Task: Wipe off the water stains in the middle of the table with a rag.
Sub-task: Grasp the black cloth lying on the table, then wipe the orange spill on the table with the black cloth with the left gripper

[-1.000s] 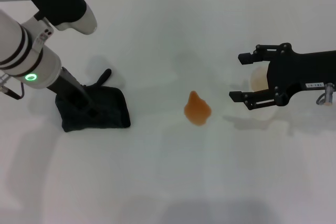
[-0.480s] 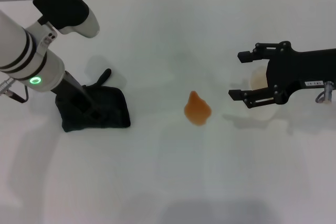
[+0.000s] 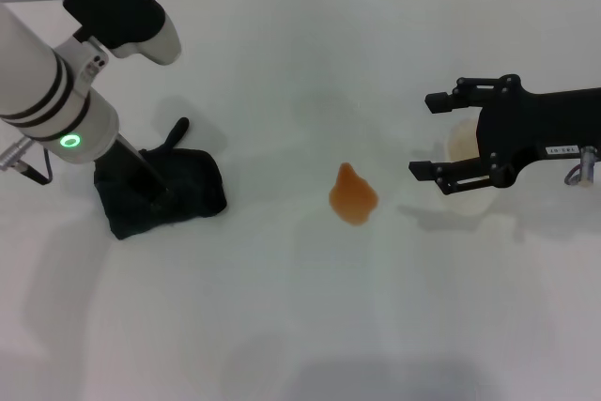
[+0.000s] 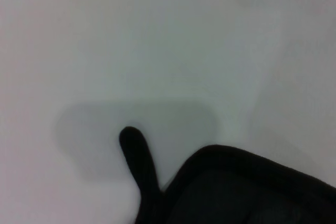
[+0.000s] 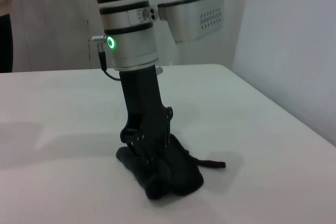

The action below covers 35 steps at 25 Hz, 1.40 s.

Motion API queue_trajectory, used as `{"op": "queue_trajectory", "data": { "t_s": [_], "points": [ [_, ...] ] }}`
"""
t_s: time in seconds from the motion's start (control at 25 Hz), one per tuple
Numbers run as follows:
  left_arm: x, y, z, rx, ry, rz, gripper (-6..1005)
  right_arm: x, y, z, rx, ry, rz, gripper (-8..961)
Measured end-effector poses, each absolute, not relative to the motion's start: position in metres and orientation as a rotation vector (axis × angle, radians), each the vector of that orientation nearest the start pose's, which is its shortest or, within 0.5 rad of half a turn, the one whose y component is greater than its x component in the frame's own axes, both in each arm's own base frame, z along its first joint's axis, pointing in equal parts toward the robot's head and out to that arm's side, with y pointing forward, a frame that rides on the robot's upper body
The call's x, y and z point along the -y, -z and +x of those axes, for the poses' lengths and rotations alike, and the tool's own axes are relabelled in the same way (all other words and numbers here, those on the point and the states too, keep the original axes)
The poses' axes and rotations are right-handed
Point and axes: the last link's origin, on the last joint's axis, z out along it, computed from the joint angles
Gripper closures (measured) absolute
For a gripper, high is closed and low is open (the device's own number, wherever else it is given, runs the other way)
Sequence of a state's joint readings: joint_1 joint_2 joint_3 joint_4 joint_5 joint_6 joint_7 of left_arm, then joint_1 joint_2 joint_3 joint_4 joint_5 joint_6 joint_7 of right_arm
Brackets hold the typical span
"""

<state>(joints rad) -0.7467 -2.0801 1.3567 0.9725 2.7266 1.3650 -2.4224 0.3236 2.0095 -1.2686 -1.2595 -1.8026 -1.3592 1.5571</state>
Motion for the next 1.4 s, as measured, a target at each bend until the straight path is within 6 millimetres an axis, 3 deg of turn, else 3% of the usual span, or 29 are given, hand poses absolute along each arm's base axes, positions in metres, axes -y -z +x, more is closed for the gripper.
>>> {"op": "queue_trajectory", "data": {
  "t_s": [0.32, 0.52, 0.72, 1.2, 1.4],
  "points": [
    [-0.386, 0.029, -0.216, 0.830, -0.704, -2.565, 727, -0.331, -0.028, 0.204, -0.122, -0.373, -2.765, 109],
    [-0.387, 0.029, -0.214, 0.828, -0.688, -2.560, 896, -0.331, -0.028, 0.204, -0.122, -0.372, -2.765, 109],
    [-0.392, 0.033, -0.204, 0.840, -0.573, -2.573, 917, -0.331, -0.028, 0.204, -0.122, -0.372, -2.764, 109],
    [-0.410, 0.057, -0.143, 0.789, -0.009, -2.649, 916, -0.331, -0.027, 0.203, -0.119, -0.371, -2.766, 108],
    [-0.404, 0.075, -0.138, 0.741, -0.015, -2.695, 916, -0.331, -0.027, 0.203, -0.118, -0.370, -2.769, 108]
  ]
}}
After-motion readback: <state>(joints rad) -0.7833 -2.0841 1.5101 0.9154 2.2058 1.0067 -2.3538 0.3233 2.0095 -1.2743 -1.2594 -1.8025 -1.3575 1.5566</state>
